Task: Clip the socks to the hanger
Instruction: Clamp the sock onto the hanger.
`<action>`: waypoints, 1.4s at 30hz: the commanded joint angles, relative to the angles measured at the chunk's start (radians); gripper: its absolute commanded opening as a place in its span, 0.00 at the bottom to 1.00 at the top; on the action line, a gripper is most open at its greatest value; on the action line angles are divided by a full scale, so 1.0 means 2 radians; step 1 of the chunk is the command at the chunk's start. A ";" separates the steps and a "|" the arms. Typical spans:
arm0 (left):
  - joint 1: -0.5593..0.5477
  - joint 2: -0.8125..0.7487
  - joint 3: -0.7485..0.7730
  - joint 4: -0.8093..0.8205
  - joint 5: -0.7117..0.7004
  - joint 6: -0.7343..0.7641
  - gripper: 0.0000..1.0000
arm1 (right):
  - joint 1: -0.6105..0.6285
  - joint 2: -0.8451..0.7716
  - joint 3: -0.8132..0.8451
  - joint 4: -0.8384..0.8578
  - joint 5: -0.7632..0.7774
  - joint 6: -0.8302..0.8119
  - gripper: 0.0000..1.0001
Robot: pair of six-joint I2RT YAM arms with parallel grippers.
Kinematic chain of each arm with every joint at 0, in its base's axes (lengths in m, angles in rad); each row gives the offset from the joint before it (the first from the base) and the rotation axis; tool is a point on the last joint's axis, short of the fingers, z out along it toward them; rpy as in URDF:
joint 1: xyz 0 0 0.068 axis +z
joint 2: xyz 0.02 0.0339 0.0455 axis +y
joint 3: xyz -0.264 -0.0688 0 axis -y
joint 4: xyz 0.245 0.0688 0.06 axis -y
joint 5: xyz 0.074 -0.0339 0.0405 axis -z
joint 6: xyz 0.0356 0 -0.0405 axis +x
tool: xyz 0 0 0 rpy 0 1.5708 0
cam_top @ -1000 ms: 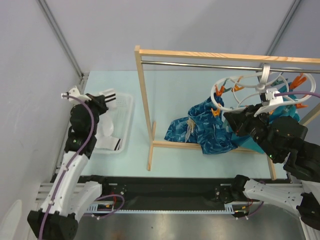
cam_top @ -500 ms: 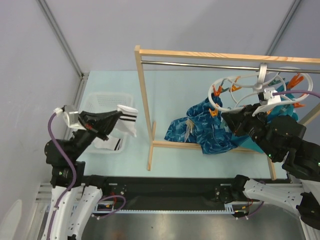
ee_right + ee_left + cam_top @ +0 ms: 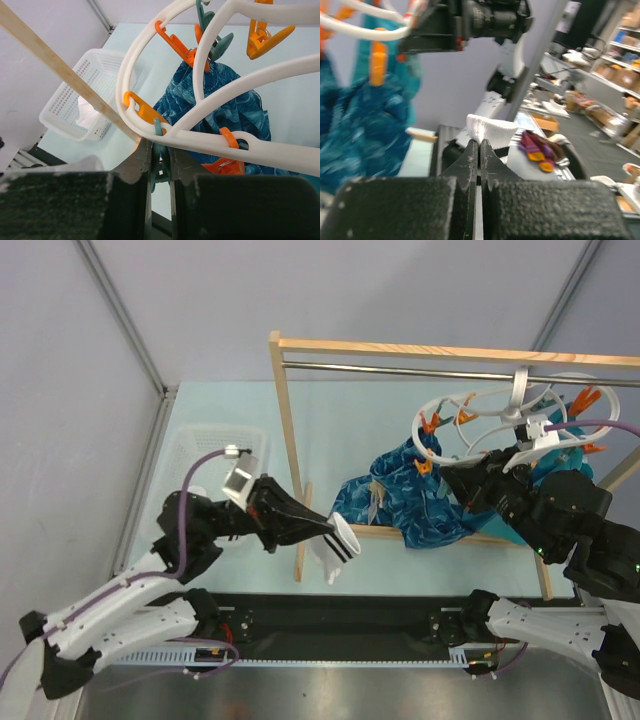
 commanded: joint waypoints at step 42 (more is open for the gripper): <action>-0.132 0.305 0.167 0.129 -0.183 0.009 0.00 | 0.001 -0.003 0.015 0.021 -0.053 0.022 0.00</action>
